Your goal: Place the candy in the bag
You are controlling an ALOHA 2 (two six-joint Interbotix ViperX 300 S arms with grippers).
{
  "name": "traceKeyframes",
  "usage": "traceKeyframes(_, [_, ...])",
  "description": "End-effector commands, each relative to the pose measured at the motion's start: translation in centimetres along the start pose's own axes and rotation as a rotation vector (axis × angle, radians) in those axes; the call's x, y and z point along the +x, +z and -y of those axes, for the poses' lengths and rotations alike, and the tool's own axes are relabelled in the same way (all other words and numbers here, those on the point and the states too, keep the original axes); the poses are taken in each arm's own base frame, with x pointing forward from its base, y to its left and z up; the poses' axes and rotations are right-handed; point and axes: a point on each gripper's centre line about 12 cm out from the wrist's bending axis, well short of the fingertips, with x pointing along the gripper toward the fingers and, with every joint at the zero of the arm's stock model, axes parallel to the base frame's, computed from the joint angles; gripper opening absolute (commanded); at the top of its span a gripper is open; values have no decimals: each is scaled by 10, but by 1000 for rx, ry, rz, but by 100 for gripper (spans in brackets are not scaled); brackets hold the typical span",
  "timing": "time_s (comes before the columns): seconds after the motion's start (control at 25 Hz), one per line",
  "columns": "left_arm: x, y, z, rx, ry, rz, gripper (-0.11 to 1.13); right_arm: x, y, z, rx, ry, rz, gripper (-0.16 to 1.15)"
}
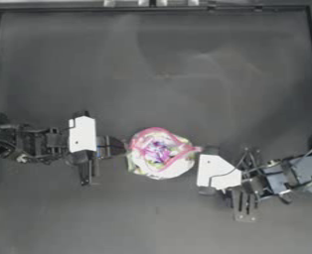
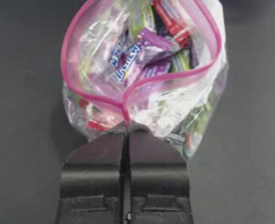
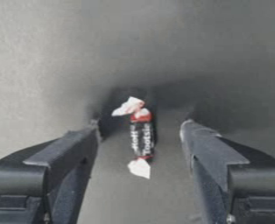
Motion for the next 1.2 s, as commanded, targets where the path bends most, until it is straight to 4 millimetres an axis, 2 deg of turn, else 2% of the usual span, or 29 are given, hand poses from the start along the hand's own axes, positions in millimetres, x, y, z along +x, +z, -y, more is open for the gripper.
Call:
traceKeyframes(0.04, [1,10,1,-4,-1,34,9,-2,1,1,8,7,15,89])
traceKeyframes(0.24, [1,12,1,-2,-3,38,9,0,-2,2,16,6,6,82])
traceKeyframes(0.52, [10,13,3,1,-6,23,9,1,-3,2,31,10,2,45])
traceKeyframes(0.76, [13,11,5,2,-10,16,9,-6,1,1,37,24,26,42])
traceKeyframes(1.0, [11,12,4,2,-10,17,9,-40,9,1,42,71,134,41])
traceKeyframes(1.2, [11,13,4,0,-10,22,9,-77,21,15,75,94,265,41])
